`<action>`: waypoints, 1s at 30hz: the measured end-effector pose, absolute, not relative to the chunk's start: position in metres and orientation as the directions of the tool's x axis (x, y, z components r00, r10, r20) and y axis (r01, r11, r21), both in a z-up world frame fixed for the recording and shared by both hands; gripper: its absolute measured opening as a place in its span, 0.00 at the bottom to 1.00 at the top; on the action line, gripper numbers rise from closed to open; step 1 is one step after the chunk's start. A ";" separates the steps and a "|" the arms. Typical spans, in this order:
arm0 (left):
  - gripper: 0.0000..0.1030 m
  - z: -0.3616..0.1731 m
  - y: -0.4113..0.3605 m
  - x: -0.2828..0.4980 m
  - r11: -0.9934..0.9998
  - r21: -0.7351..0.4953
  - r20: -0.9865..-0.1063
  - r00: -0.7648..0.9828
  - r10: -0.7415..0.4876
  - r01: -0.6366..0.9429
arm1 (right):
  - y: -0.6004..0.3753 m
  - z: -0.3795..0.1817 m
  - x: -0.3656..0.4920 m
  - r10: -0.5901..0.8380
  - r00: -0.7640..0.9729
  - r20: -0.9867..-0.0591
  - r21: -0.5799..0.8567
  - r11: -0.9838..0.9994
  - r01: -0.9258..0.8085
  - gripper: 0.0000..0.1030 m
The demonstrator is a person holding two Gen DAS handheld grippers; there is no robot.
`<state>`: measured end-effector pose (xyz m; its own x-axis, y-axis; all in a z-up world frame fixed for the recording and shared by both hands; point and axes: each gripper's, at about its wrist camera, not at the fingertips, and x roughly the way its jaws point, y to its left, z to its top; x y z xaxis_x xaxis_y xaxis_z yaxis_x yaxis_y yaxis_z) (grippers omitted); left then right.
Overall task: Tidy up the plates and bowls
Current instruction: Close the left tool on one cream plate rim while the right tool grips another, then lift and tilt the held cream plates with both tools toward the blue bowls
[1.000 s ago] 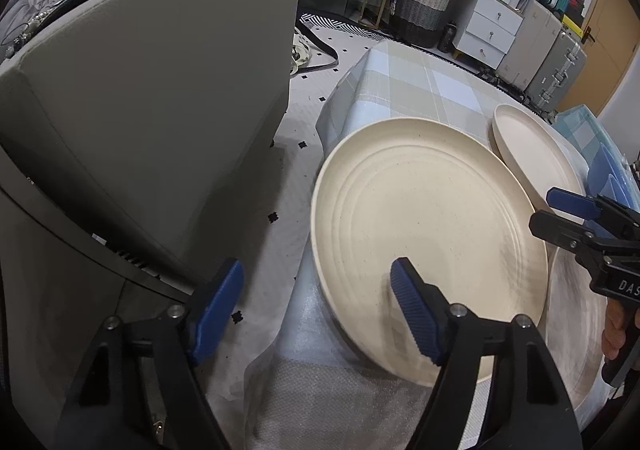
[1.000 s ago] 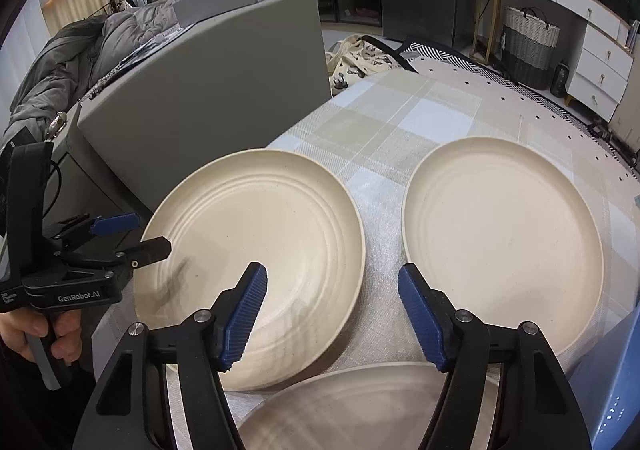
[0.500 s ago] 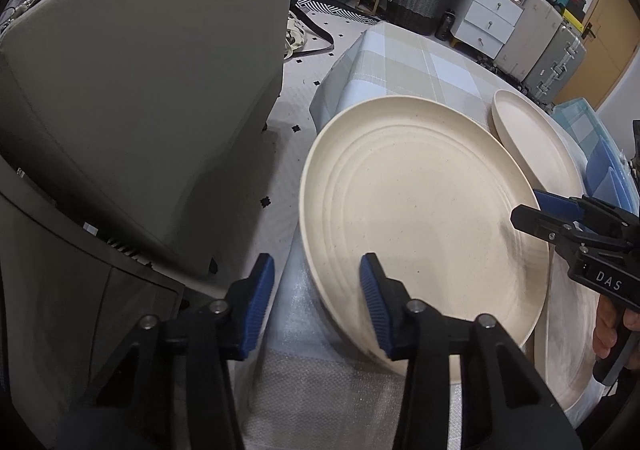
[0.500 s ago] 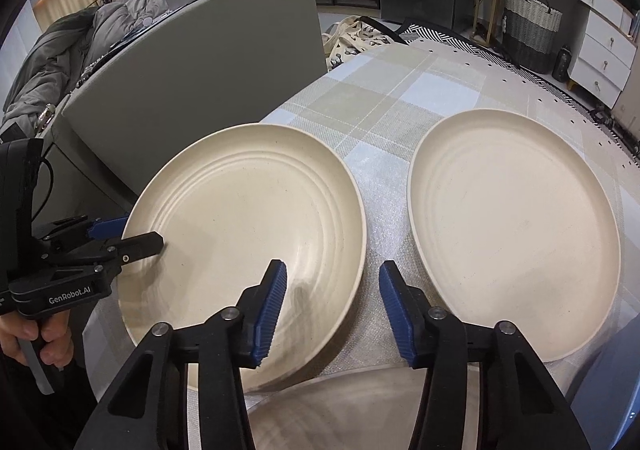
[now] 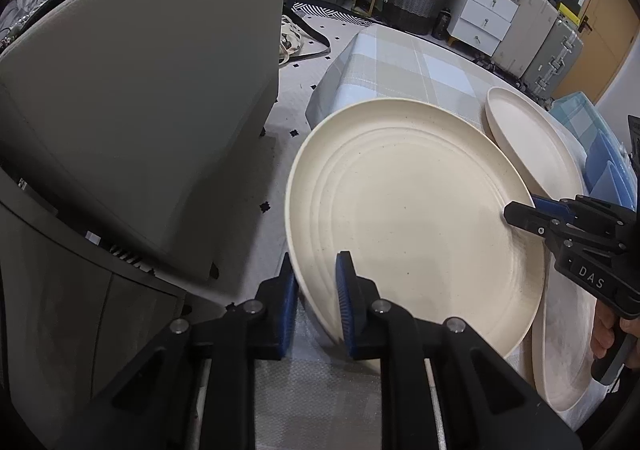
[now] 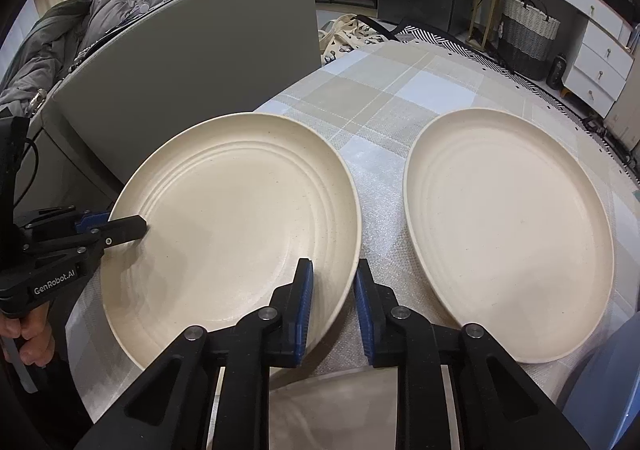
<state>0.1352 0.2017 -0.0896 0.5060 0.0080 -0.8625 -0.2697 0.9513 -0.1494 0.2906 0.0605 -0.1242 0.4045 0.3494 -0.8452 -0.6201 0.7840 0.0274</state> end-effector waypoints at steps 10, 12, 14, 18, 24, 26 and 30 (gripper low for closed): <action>0.16 -0.083 0.203 0.131 0.949 -0.145 -0.854 0.520 0.023 -0.279 | 0.063 -0.119 0.286 0.344 0.428 -0.836 0.000 0.779 -0.627 0.18; 0.16 -0.081 0.203 0.131 0.949 -0.145 -0.850 0.527 0.025 -0.279 | 0.062 -0.117 0.284 0.342 0.432 -0.834 -0.006 0.778 -0.628 0.18; 0.16 -0.079 0.202 0.130 0.949 -0.146 -0.846 0.533 0.026 -0.278 | 0.061 -0.114 0.281 0.342 0.439 -0.831 -0.012 0.778 -0.628 0.18; 0.16 -0.073 0.202 0.126 0.948 -0.149 -0.837 0.546 0.029 -0.280 | 0.060 -0.107 0.276 0.349 0.452 -0.821 -0.016 0.778 -0.629 0.18; 0.16 -0.064 0.200 0.122 0.948 -0.149 -0.825 0.564 0.037 -0.280 | 0.056 -0.096 0.269 0.353 0.473 -0.807 -0.027 0.778 -0.627 0.18; 0.16 -0.061 0.198 0.120 0.949 -0.151 -0.820 0.571 0.037 -0.278 | 0.053 -0.092 0.266 0.355 0.480 -0.802 -0.029 0.780 -0.625 0.18; 0.16 -0.054 0.194 0.117 0.951 -0.149 -0.812 0.583 0.038 -0.271 | 0.048 -0.082 0.259 0.360 0.494 -0.792 -0.030 0.785 -0.619 0.18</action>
<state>0.1171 0.1939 -0.0543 0.5827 0.0384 -0.8118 -0.2707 0.9510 -0.1493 0.2594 0.0476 -0.0817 0.4941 0.3596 -0.7915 -0.6193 0.7845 -0.0302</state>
